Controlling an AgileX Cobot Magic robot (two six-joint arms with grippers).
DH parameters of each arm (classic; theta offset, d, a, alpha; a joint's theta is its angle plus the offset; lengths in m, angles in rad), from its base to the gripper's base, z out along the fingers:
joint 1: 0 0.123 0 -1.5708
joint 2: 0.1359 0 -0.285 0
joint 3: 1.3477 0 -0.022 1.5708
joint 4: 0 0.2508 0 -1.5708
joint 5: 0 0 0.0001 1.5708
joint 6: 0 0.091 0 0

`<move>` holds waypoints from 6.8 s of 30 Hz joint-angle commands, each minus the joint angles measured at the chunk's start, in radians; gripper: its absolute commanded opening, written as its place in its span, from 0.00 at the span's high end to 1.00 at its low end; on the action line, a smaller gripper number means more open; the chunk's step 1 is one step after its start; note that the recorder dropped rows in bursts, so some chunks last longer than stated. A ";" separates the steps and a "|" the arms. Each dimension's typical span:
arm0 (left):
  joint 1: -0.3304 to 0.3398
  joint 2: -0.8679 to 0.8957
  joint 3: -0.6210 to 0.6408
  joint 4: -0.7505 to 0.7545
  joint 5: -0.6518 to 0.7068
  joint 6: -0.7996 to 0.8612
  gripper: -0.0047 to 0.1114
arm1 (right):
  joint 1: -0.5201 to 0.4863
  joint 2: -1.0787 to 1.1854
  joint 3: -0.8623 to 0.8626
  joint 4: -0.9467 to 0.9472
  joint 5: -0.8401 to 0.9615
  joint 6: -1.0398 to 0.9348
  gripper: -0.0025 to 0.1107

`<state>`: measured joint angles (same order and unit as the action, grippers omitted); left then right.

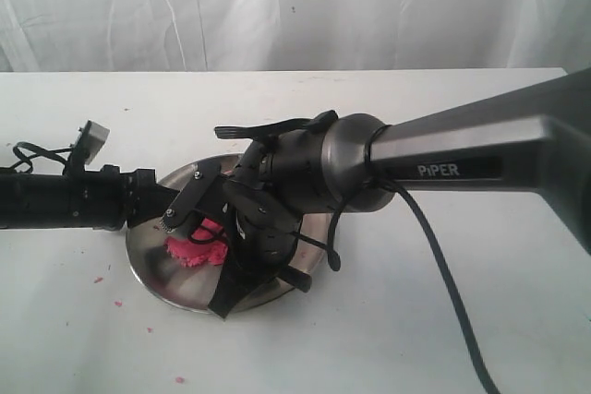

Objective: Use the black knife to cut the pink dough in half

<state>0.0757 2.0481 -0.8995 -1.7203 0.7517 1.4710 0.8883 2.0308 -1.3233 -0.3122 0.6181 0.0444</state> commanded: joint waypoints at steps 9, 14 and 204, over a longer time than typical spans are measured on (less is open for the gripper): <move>-0.008 0.056 -0.021 0.036 -0.031 0.004 0.96 | -0.006 0.005 0.000 0.023 0.014 -0.002 0.98; -0.006 0.012 -0.043 0.042 -0.010 -0.006 0.96 | -0.006 0.005 0.000 0.023 0.014 -0.002 0.98; 0.022 -0.122 -0.043 0.160 -0.092 -0.112 0.96 | -0.041 0.161 -0.327 0.140 0.524 -0.216 0.98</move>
<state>0.0949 1.9366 -0.9490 -1.5496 0.6497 1.3621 0.8307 2.1919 -1.6430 -0.1782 1.1214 -0.1581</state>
